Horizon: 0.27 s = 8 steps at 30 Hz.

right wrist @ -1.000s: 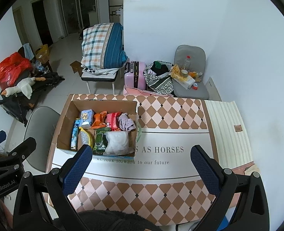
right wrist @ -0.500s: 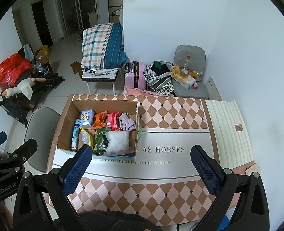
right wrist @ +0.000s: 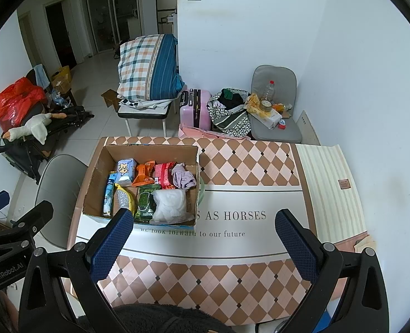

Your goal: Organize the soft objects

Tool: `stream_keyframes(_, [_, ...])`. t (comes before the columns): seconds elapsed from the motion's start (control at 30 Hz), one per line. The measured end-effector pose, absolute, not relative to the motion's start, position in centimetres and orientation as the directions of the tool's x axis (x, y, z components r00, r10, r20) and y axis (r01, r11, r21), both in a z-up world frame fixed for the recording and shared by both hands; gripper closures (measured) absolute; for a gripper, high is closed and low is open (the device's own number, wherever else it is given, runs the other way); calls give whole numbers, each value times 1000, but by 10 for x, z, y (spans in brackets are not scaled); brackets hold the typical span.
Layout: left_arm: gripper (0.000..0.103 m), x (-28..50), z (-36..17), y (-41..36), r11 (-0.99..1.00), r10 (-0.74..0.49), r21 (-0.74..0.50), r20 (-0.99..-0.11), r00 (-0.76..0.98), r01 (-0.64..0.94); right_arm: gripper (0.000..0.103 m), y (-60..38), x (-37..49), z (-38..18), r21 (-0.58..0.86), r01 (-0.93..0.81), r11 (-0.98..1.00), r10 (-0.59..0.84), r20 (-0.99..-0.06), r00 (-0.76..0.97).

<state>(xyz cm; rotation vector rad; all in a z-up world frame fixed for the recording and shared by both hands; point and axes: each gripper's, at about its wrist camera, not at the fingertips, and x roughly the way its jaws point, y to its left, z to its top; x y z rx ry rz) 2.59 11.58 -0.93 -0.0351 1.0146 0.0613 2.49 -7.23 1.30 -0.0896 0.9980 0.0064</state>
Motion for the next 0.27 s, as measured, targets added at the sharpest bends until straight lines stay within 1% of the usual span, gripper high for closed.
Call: stream_keyframes(0.27, [1, 22, -7, 116, 998, 39, 2, -844, 534, -70, 0, -72, 24, 14, -71, -45, 996, -36, -840, 541])
